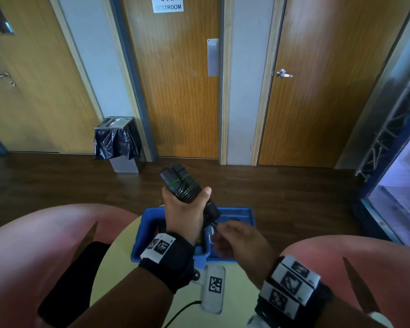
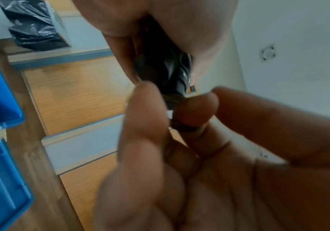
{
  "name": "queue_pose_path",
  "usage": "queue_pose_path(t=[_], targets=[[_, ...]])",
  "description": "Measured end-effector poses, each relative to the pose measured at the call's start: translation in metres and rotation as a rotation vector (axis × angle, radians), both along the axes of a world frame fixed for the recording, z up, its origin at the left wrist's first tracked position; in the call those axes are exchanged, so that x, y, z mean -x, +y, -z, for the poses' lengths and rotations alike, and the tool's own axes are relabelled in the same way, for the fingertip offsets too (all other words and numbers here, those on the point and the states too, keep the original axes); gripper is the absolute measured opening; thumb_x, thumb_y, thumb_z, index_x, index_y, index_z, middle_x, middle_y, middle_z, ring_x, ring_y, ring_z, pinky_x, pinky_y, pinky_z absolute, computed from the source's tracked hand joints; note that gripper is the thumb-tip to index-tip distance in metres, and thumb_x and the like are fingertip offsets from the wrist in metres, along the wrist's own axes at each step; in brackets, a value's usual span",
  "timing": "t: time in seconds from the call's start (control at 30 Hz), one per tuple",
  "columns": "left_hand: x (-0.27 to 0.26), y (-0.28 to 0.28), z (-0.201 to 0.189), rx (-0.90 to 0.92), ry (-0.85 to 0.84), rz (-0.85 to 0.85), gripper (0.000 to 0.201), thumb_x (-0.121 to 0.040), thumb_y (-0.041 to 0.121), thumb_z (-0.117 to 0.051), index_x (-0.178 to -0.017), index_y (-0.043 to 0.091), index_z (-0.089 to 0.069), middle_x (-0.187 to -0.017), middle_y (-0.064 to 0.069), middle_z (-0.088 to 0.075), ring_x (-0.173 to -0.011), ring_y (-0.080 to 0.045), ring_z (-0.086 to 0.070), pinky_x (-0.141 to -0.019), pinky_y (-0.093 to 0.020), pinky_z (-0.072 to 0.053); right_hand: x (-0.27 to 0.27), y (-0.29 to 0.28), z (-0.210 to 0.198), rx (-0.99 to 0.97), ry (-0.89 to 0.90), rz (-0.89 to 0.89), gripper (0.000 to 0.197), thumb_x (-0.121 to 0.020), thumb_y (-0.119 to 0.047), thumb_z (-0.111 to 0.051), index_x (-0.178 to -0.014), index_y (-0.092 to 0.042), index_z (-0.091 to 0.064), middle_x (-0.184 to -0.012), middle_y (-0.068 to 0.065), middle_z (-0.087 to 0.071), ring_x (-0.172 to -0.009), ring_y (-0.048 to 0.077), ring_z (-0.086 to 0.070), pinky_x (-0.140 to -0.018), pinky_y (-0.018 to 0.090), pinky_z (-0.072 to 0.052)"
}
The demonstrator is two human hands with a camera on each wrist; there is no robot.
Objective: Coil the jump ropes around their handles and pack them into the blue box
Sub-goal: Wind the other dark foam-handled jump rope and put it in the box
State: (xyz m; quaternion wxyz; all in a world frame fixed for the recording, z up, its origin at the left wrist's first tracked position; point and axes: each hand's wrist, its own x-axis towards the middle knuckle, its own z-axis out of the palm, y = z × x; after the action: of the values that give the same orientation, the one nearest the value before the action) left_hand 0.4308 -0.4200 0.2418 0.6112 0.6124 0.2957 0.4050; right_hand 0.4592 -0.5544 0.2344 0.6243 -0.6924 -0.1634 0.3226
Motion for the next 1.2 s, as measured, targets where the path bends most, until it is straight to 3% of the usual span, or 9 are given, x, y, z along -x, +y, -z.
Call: queue_pose_path(t=[0.1, 0.17, 0.27, 0.43, 0.6, 0.8, 0.97, 1.07, 1.2], targets=[[0.000, -0.007, 0.000, -0.170, 0.055, 0.038, 0.049, -0.073, 0.020, -0.084, -0.104, 0.019, -0.046, -0.087, 0.000, -0.063, -0.074, -0.005, -0.065, -0.064, -0.019, -0.052, -0.007, -0.006, -0.003, 0.213, -0.366, -0.087, 0.036, -0.102, -0.022, -0.050, -0.069, -0.008, -0.058, -0.066, 0.009, -0.057, -0.053, 0.005, -0.048, -0.055, 0.014, -0.037], [0.000, -0.010, 0.000, -0.270, 0.088, 0.085, 0.049, -0.073, 0.016, -0.084, -0.102, 0.018, -0.045, -0.084, 0.001, -0.061, -0.072, 0.000, -0.062, -0.060, -0.010, -0.047, -0.008, -0.008, -0.002, 0.304, -0.571, -0.167, 0.037, -0.102, -0.022, -0.047, -0.069, -0.005, -0.052, -0.063, 0.009, -0.049, -0.053, 0.009, -0.040, -0.052, 0.021, -0.033], [0.002, -0.012, 0.007, -0.356, 0.151, 0.145, 0.049, -0.072, 0.019, -0.084, -0.097, 0.027, -0.042, -0.082, 0.002, -0.061, -0.070, -0.002, -0.062, -0.057, -0.011, -0.047, -0.006, -0.009, 0.004, 0.375, -0.655, -0.195, 0.039, -0.101, -0.025, -0.046, -0.067, -0.007, -0.044, -0.061, 0.003, -0.041, -0.052, 0.012, -0.036, -0.050, 0.026, -0.028], [0.008, -0.011, 0.027, -0.413, 0.244, 0.246, 0.052, -0.070, 0.027, -0.084, -0.094, 0.036, -0.039, -0.086, -0.002, -0.065, -0.075, -0.014, -0.067, -0.064, -0.032, -0.057, -0.004, -0.013, 0.005, 0.375, -0.627, -0.211, 0.042, -0.102, -0.028, -0.045, -0.063, -0.016, -0.038, -0.058, 0.002, -0.038, -0.049, 0.010, -0.040, -0.049, 0.022, -0.034], [0.012, -0.007, 0.037, -0.428, 0.265, 0.366, 0.053, -0.068, 0.035, -0.085, -0.098, 0.036, -0.041, -0.089, 0.001, -0.067, -0.081, -0.012, -0.067, -0.071, -0.034, -0.057, 0.000, -0.021, 0.006, 0.429, -0.730, -0.287, 0.041, -0.102, -0.031, -0.042, -0.063, -0.020, -0.040, -0.063, -0.001, -0.043, -0.058, 0.010, -0.044, -0.053, 0.020, -0.034], [0.017, -0.013, 0.041, -0.439, 0.257, 0.461, 0.052, -0.071, 0.026, -0.086, -0.099, 0.035, -0.043, -0.083, 0.004, -0.064, -0.073, -0.009, -0.064, -0.064, -0.025, -0.052, 0.003, -0.038, -0.005, 0.470, -1.075, -0.478, 0.023, -0.101, -0.027, -0.039, -0.096, -0.014, -0.058, -0.097, 0.002, -0.055, -0.085, 0.017, -0.051, -0.072, 0.023, -0.029], [0.012, -0.024, 0.042, -0.151, 0.194, 0.412, 0.060, -0.074, 0.012, -0.084, -0.117, 0.028, -0.045, -0.085, -0.009, -0.065, -0.069, -0.021, -0.065, -0.057, -0.043, -0.058, -0.017, -0.041, -0.015, 0.427, -1.093, -0.530, 0.020, -0.096, -0.027, -0.042, -0.088, -0.017, -0.058, -0.089, 0.004, -0.061, -0.080, 0.020, -0.056, -0.068, 0.031, -0.041], [0.006, -0.028, 0.040, 0.106, 0.101, 0.499, 0.100, -0.075, 0.008, -0.080, -0.143, 0.054, -0.024, -0.099, -0.013, -0.065, -0.074, -0.026, -0.067, -0.059, -0.040, -0.055, -0.030, -0.042, -0.019, 0.379, -1.018, -0.478, 0.019, -0.098, -0.029, -0.045, -0.085, -0.024, -0.058, -0.080, -0.004, -0.060, -0.072, 0.011, -0.055, -0.067, 0.031, -0.047], [0.006, -0.032, 0.032, 0.167, 0.153, 0.551, 0.072, -0.093, 0.035, -0.066, -0.142, 0.062, -0.022, -0.111, -0.004, -0.072, -0.074, -0.028, -0.067, -0.052, -0.034, -0.051, -0.033, -0.042, -0.025, 0.322, -1.021, -0.378, 0.007, -0.094, -0.023, -0.052, -0.087, -0.024, -0.052, -0.062, -0.003, -0.052, -0.057, 0.014, -0.053, -0.054, 0.025, -0.040]])
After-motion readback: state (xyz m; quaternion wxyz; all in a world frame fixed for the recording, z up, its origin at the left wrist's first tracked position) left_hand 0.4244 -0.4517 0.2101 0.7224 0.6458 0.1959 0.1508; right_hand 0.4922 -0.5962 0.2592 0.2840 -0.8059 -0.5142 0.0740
